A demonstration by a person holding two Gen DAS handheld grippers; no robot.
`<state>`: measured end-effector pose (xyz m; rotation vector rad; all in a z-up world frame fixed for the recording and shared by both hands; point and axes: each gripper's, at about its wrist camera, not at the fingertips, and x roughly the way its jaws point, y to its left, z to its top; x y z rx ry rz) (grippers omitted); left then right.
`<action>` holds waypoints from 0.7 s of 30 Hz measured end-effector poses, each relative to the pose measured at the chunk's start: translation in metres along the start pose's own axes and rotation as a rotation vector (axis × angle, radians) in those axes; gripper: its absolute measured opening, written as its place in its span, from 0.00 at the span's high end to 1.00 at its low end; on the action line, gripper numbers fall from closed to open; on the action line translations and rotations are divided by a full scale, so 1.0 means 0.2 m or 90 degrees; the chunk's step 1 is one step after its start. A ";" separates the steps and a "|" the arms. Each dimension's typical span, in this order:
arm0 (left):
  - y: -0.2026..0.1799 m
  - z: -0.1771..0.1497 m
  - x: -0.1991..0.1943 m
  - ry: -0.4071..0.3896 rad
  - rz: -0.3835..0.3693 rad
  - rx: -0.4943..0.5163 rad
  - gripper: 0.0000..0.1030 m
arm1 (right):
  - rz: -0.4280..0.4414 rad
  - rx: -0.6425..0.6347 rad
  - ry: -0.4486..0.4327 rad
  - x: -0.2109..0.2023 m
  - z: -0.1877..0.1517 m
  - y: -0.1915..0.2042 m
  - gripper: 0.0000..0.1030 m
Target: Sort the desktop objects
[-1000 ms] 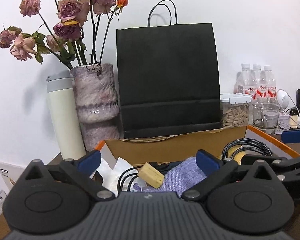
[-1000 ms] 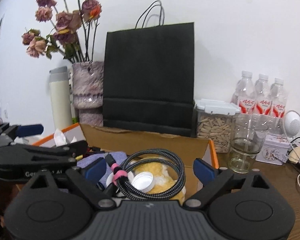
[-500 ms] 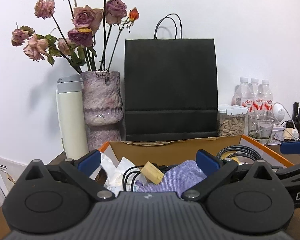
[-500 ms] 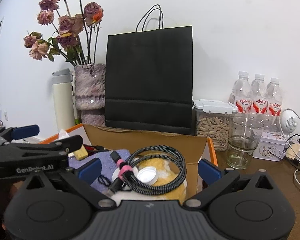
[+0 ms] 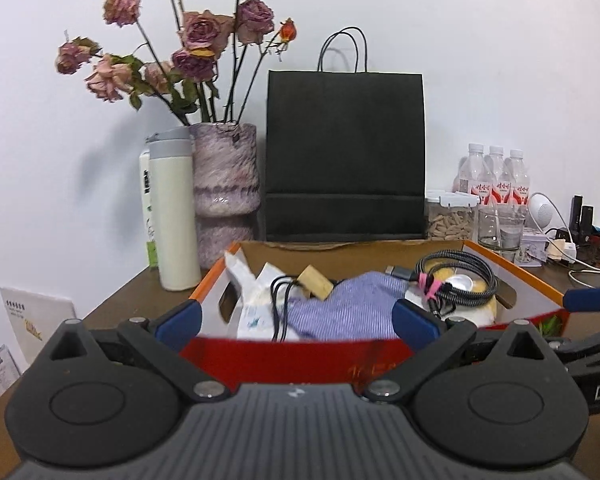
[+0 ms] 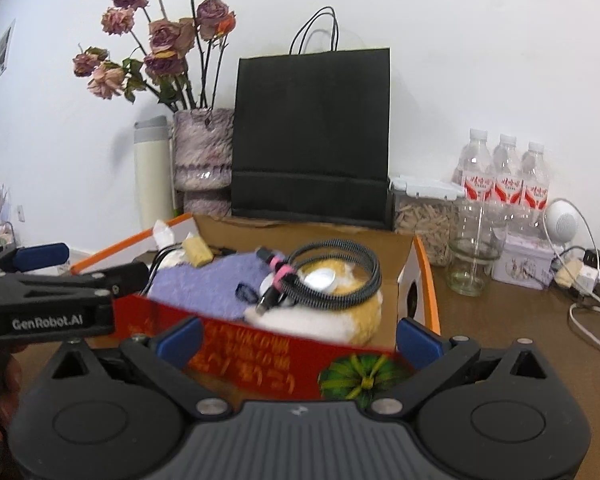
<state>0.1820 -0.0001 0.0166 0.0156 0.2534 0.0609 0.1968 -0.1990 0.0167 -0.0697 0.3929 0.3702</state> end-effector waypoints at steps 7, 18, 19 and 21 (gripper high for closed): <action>0.02 -0.06 -0.16 0.016 0.007 0.011 0.00 | 0.009 0.005 0.006 -0.15 -0.09 0.07 0.00; 0.04 -0.14 -0.32 0.031 0.009 0.021 0.00 | 0.005 0.009 -0.002 -0.29 -0.18 0.13 0.00; 0.04 -0.14 -0.34 0.029 0.007 0.019 0.00 | 0.005 0.006 -0.004 -0.30 -0.19 0.14 0.00; 0.04 -0.15 -0.36 0.023 0.006 0.021 0.00 | 0.004 -0.001 -0.009 -0.31 -0.21 0.16 0.00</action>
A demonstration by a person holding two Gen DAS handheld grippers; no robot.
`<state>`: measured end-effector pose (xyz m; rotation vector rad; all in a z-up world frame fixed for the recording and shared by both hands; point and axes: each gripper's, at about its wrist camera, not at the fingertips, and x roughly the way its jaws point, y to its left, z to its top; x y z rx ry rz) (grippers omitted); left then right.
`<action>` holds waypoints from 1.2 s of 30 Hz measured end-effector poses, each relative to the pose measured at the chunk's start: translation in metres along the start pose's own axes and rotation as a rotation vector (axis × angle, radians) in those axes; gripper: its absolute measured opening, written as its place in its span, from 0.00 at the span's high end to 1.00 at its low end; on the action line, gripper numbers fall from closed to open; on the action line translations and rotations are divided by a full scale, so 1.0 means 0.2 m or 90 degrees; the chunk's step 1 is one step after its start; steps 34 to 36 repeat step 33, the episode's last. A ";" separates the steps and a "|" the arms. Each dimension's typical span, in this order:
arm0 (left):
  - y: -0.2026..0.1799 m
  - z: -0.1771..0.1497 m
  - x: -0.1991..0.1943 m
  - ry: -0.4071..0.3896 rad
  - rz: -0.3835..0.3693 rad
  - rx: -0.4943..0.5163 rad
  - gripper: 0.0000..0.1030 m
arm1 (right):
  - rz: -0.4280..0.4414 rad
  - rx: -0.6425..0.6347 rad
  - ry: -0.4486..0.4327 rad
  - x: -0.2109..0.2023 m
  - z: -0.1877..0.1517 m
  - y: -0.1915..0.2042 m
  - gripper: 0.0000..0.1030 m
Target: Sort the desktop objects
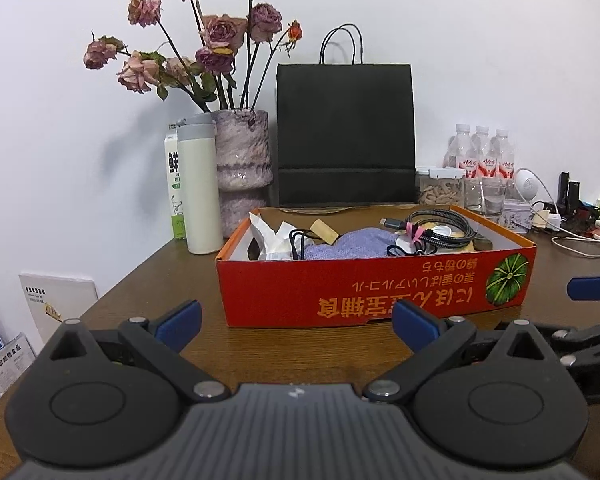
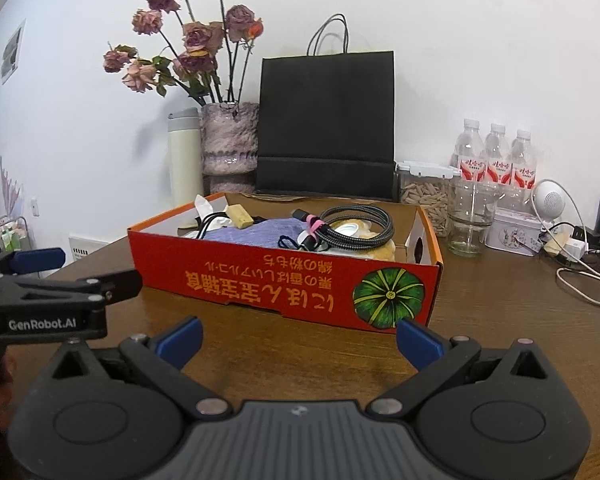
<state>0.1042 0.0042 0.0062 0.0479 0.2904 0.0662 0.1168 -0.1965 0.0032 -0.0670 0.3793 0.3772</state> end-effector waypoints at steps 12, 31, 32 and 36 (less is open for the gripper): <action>-0.05 0.00 -0.03 -0.007 -0.006 0.027 0.00 | -0.010 -0.008 -0.031 -0.05 -0.01 0.04 0.00; -0.04 -0.01 -0.03 -0.002 -0.008 0.020 0.00 | -0.006 -0.008 -0.038 -0.06 -0.01 0.05 0.00; -0.04 -0.01 -0.03 -0.002 -0.007 0.020 0.00 | -0.007 -0.008 -0.037 -0.06 -0.01 0.05 0.00; -0.04 -0.01 -0.03 -0.001 -0.007 0.020 0.00 | -0.007 -0.008 -0.037 -0.06 -0.01 0.05 0.00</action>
